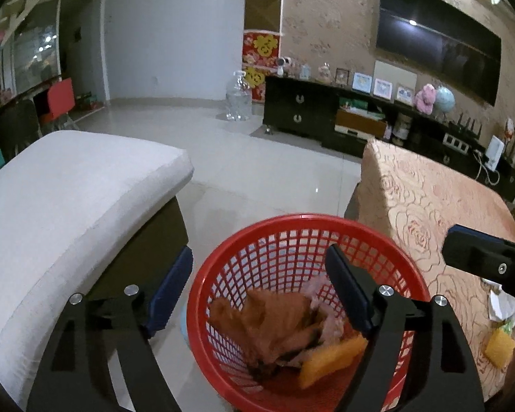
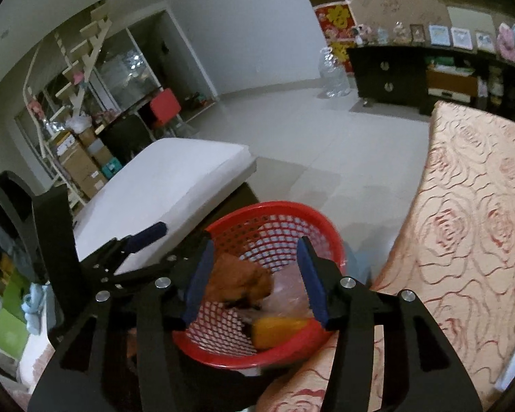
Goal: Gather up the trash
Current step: 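Move both empty tools back over the table, then lower the left tool onto the second yellow foam net and close it, then reach the right tool to the green snack bag and grasp it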
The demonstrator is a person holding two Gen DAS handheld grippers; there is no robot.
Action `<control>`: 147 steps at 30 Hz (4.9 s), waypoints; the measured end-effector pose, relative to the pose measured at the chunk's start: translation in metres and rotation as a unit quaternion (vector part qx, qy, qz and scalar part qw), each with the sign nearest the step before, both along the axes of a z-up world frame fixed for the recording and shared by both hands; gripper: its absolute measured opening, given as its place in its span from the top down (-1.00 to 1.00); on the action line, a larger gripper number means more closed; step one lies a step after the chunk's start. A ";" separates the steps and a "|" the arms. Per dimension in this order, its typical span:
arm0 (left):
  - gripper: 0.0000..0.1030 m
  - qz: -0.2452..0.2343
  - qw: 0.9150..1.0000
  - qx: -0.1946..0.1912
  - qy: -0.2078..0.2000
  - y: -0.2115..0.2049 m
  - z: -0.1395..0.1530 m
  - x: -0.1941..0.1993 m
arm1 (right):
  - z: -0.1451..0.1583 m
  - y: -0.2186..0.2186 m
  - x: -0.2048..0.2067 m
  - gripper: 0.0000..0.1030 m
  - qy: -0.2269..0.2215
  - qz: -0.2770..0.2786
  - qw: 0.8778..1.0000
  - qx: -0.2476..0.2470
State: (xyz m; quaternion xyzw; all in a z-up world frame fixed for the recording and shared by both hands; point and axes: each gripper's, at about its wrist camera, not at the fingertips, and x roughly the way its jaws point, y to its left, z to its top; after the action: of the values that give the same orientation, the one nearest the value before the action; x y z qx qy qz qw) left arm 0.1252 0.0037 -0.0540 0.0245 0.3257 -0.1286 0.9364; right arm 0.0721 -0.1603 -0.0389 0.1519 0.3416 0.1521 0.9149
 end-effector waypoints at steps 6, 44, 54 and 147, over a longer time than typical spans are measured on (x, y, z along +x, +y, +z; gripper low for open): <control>-0.57 -0.004 0.999 -0.013 -0.032 -0.003 0.010 -0.009 | 0.001 -0.021 -0.017 -0.14 -0.014 -0.039 0.999 -0.031; -0.60 -0.358 0.932 -0.012 0.060 -0.226 -0.050 -0.139 | -0.075 -0.263 -0.225 -0.52 0.032 -0.390 0.915 -0.092; -0.60 -0.424 0.903 0.024 0.065 -0.268 -0.076 -0.189 | -0.075 -0.268 -0.225 -0.52 0.037 -0.387 0.919 -0.061; 0.63 -0.290 0.955 0.004 0.068 -0.191 -0.060 -0.116 | -0.130 -0.140 -0.125 -0.28 0.074 -0.190 0.968 -0.143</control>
State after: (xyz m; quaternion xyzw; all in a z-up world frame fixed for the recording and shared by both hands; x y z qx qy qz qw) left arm 0.0089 -0.1868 -0.1143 0.1131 0.3680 -0.3943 0.8345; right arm -0.0534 -0.3005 -0.1693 0.0924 0.3911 -0.0870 0.9115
